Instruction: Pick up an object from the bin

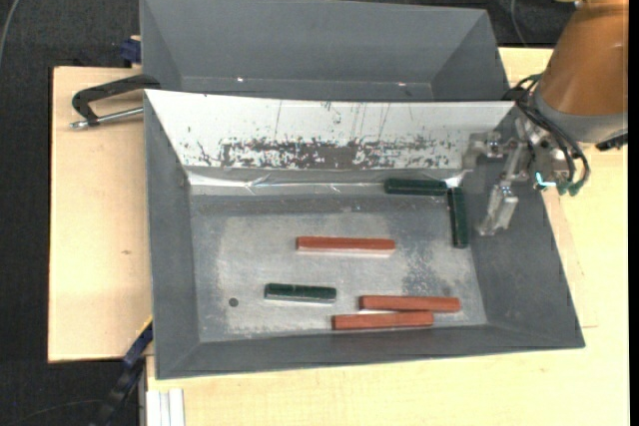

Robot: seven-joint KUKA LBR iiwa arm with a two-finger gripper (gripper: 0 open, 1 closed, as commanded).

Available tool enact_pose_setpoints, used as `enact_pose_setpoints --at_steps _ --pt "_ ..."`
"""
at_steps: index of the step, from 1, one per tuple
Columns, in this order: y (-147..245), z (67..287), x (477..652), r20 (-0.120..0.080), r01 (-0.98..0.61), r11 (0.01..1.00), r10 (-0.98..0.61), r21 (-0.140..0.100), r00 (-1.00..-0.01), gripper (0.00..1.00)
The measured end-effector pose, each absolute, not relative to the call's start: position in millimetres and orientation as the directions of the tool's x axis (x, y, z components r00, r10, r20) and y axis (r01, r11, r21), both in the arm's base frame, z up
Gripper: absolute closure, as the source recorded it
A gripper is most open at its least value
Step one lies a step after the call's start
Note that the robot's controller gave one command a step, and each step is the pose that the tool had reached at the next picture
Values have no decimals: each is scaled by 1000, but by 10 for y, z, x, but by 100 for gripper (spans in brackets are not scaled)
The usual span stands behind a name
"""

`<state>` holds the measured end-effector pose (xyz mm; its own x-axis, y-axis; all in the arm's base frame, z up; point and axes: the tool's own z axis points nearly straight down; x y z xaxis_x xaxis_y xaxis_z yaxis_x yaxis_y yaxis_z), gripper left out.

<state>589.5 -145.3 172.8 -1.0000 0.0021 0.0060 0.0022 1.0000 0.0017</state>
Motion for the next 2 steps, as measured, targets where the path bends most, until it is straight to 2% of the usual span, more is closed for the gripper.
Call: enact_pose_setpoints --at_steps 1,2 --pt "-1046 1282 5910 4 75 997 75 4 -997 0" --pt "-213 910 5962 3 5 1000 5 6 -1000 0"
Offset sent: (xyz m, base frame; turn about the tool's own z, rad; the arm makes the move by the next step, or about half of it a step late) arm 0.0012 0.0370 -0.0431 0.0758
